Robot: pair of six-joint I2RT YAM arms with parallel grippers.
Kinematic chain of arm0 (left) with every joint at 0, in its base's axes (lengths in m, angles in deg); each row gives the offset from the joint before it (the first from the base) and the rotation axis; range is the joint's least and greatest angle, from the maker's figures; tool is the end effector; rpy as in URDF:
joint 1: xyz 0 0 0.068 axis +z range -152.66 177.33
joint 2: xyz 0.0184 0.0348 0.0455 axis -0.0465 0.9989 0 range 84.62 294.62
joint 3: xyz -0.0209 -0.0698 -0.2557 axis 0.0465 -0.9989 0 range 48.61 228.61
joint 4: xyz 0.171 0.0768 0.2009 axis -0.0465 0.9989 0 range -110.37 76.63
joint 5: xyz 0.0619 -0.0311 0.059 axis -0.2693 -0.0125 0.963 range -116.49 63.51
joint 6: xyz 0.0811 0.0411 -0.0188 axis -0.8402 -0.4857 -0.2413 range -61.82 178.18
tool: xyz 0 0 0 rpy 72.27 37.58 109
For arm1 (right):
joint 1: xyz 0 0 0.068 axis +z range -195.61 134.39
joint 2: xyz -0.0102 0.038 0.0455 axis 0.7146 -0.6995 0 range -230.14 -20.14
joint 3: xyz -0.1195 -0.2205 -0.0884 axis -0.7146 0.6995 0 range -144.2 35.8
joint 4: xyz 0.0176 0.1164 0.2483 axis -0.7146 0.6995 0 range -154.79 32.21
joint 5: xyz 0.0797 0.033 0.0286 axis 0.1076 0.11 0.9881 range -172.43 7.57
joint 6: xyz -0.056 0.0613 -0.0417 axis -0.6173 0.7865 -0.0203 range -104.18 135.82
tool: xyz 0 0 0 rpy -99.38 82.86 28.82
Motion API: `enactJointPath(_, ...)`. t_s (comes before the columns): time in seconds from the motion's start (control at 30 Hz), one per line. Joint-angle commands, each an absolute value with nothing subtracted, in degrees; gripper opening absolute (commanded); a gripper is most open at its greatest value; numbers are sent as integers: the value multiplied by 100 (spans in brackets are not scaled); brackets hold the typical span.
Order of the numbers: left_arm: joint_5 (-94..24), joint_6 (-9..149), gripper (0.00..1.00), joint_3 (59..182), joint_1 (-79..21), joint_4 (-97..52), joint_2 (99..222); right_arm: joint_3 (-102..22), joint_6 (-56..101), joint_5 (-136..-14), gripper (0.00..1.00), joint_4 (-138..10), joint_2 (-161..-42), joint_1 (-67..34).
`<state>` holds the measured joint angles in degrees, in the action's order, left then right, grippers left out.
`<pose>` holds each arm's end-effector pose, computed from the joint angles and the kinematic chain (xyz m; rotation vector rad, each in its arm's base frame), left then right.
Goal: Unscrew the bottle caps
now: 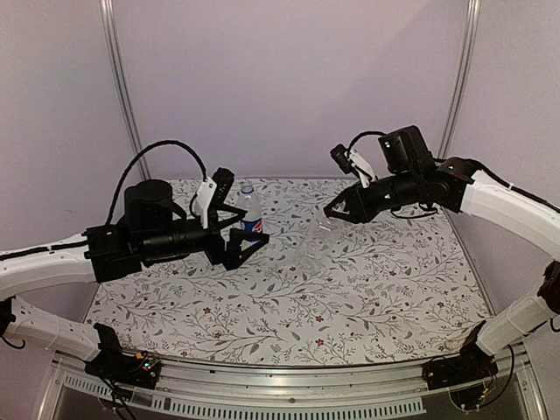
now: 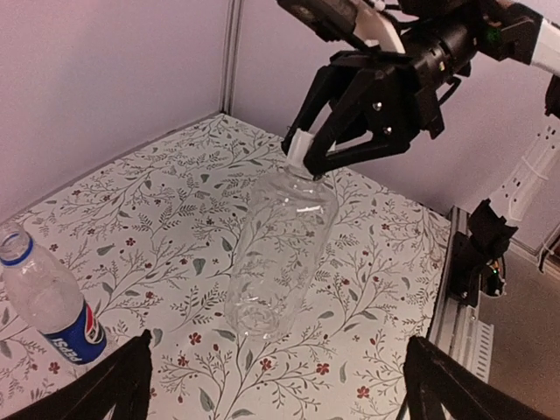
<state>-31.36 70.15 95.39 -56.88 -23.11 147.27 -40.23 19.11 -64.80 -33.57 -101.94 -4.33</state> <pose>0.1819 -0.2645 0.2928 0.7409 1.7408 -0.8865 0.2614 0.2632 0.3088 -0.9105 2.1021 0.7596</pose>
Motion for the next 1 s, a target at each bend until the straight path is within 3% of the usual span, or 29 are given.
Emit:
enactJointPath(0.0,-2694,6632,100,9766,-6147,-2231,15208,-4396,1758,-5481,0,-3579,-10437,-285)
enactJointPath(0.4,-1836,6076,100,10362,-6520,-2054,16366,-4704,1901,-4596,0,-3776,-10808,-53)
enactJointPath(0.73,-2370,5895,84,10096,-6483,-2518,16449,-4715,1981,-4303,0,-3880,-10812,-52)
enactJointPath(0.97,-2605,6019,86,9920,-6411,-2766,16444,-4664,2034,-4200,0,-4000,-10821,-52)
